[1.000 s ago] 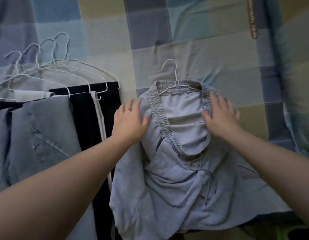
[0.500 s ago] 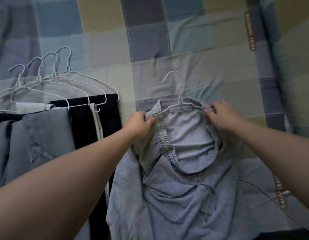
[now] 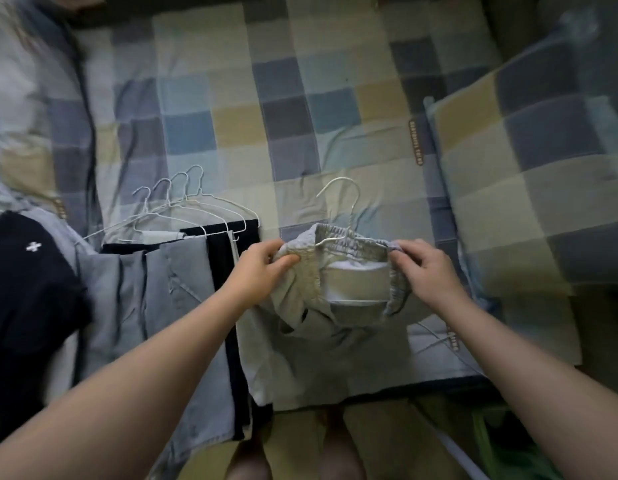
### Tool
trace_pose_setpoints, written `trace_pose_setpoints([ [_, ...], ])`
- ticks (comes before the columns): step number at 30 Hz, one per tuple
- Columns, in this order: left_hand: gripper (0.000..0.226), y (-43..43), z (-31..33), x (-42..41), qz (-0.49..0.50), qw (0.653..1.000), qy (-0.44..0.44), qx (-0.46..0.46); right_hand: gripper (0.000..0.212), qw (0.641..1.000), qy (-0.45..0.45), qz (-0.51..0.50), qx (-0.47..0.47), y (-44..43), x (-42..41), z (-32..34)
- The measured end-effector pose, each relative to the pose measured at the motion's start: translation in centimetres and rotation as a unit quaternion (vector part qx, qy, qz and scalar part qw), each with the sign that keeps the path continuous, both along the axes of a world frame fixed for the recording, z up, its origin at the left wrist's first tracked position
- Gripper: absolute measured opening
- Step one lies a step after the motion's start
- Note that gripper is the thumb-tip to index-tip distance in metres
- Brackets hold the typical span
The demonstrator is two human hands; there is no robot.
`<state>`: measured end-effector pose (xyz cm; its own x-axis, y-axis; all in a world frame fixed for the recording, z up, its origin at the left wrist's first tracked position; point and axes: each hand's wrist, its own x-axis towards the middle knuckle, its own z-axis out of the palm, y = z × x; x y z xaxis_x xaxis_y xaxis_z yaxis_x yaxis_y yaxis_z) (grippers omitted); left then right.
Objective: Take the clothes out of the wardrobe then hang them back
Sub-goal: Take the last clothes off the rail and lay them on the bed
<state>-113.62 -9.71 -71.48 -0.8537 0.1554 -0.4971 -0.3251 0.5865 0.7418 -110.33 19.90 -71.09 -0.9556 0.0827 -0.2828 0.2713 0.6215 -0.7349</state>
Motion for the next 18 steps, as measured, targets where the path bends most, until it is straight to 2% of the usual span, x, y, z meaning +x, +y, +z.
trace_pose_setpoints([
  [3,0.031,-0.6,6.4,1.0,-0.008,0.999,0.039,0.025,0.016,0.996,0.072,-0.050,-0.017,-1.1,1.9,6.7],
  [7,0.032,-1.8,13.9,1.7,-0.031,0.994,0.086,0.052,0.014,0.981,0.163,-0.108,0.007,-3.3,3.8,15.1],
  [12,0.027,-4.8,21.5,1.5,-0.041,0.982,0.154,0.096,0.012,0.932,0.264,-0.241,-0.065,-6.1,6.7,26.3],
  [16,0.022,-6.7,27.2,1.1,-0.057,0.962,0.230,0.140,0.019,0.939,0.284,-0.145,-0.126,-8.2,10.9,32.6],
  [18,0.021,-7.1,29.3,1.1,-0.077,0.948,0.263,0.161,0.020,0.954,0.262,-0.107,-0.095,-9.2,12.4,34.3],
])
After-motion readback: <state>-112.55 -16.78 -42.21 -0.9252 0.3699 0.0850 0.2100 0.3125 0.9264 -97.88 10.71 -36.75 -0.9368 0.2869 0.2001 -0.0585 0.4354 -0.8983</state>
